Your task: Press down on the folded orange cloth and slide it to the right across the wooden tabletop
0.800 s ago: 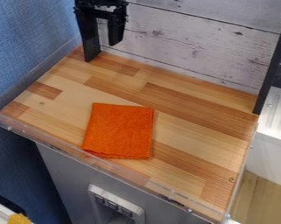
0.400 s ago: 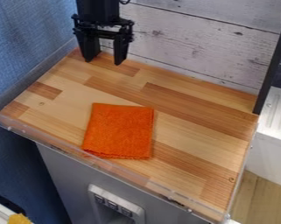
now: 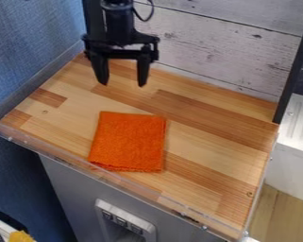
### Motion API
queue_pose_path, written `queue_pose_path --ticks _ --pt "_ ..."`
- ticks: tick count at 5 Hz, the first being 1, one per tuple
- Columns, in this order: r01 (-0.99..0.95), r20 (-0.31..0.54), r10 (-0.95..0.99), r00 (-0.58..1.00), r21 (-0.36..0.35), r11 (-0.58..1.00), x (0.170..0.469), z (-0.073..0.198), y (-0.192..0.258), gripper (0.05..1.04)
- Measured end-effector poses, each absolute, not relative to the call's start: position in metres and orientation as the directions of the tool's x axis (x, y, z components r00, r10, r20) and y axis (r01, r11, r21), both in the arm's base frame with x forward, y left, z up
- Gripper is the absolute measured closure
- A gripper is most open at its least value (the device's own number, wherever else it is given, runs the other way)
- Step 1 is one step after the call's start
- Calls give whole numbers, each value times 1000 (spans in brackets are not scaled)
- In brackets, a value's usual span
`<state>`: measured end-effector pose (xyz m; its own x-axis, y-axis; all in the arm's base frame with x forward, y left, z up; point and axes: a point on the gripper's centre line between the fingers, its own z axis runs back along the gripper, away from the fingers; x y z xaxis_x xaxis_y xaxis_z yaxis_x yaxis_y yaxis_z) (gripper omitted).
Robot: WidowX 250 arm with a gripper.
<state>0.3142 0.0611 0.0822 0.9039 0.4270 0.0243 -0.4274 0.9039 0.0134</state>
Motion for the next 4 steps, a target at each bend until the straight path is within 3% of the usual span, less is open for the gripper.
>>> queue_pose_path --ticks 2,4 --pt "-600 74 598 798 10 800 297 81 31 85" --pt "-681 36 680 732 30 732 279 85 25 140"
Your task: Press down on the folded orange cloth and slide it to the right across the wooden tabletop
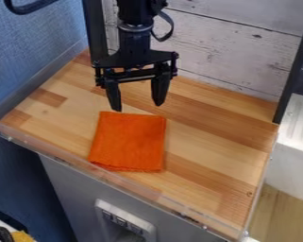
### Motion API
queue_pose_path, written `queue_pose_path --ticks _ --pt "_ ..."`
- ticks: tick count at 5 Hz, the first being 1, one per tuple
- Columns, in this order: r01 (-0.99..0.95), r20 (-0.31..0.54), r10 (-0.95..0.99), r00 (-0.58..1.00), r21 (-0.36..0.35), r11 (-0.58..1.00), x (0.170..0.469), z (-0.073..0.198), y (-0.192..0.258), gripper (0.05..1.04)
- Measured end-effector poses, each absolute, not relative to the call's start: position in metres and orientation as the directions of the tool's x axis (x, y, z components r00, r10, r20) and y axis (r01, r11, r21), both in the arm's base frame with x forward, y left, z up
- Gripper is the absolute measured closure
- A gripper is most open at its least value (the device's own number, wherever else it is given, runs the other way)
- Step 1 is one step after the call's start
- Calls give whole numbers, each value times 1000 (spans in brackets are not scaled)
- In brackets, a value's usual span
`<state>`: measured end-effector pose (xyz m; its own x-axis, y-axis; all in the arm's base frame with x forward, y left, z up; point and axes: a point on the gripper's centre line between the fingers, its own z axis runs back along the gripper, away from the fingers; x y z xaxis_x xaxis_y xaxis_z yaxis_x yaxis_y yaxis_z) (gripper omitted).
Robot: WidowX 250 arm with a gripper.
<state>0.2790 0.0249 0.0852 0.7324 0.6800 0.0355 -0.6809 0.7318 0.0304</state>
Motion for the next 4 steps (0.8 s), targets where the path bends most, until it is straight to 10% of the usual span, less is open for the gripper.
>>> queue_pose_path --ticks 2,4 --pt "-726 10 726 688 33 687 269 71 35 727" --pt "-734 -24 734 678 27 679 270 47 34 1020"
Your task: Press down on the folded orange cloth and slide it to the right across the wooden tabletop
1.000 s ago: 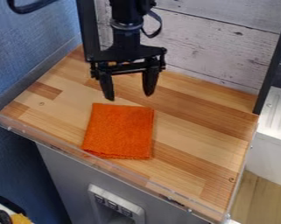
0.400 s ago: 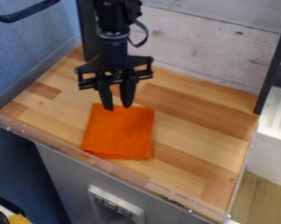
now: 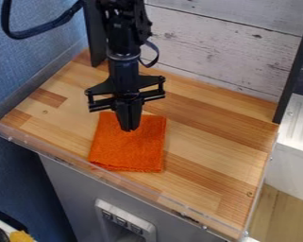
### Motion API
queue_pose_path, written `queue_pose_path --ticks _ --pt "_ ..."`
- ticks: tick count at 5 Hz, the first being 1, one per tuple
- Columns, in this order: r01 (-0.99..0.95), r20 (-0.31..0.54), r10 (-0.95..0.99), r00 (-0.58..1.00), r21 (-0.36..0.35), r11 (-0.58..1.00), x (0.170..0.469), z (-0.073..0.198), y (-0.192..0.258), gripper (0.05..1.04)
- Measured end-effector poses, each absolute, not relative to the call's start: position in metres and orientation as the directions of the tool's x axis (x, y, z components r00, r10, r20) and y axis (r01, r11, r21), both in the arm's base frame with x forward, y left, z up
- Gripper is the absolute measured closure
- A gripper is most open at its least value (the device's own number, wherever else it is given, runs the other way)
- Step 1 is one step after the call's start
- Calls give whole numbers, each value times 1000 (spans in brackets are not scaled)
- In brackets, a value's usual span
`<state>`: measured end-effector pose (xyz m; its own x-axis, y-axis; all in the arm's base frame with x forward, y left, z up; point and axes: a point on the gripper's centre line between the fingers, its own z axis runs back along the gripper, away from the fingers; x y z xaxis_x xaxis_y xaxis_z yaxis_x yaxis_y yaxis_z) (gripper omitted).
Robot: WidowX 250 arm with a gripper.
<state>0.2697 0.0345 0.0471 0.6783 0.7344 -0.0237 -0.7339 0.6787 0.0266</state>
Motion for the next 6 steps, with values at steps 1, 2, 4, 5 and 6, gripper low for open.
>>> queue_pose_path --ticks 1,2,4,5,6 --pt "-734 -32 735 678 19 678 271 39 33 1025" --pt "-735 -37 734 678 1 679 269 35 30 1025" --pt "-731 -34 730 683 -21 682 268 23 31 1025" --pt "-739 -23 739 673 -31 673 263 15 30 1025" --pt "-734 -11 734 679 -37 678 263 10 28 1025"
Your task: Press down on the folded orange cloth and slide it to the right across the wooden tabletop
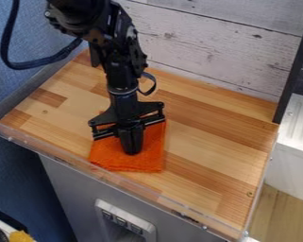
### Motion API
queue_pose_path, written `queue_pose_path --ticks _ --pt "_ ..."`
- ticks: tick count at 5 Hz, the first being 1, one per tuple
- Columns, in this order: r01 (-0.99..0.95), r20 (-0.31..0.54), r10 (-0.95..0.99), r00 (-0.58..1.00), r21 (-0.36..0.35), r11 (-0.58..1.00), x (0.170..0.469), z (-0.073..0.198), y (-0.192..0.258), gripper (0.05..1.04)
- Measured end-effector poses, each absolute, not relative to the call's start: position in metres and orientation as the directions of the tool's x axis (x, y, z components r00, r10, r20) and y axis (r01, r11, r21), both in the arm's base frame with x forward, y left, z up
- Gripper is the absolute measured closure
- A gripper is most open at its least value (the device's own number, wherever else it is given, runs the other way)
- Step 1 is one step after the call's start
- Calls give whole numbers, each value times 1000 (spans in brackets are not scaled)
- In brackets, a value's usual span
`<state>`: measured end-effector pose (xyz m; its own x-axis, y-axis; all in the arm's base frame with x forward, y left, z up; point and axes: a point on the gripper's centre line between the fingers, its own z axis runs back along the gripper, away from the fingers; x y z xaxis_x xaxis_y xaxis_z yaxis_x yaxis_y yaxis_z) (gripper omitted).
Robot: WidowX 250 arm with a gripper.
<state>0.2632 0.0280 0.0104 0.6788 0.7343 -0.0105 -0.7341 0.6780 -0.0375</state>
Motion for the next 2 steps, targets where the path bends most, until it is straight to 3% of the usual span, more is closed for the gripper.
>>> queue_pose_path --ticks 2 --pt "-592 18 593 805 -36 805 280 10 5 1025"
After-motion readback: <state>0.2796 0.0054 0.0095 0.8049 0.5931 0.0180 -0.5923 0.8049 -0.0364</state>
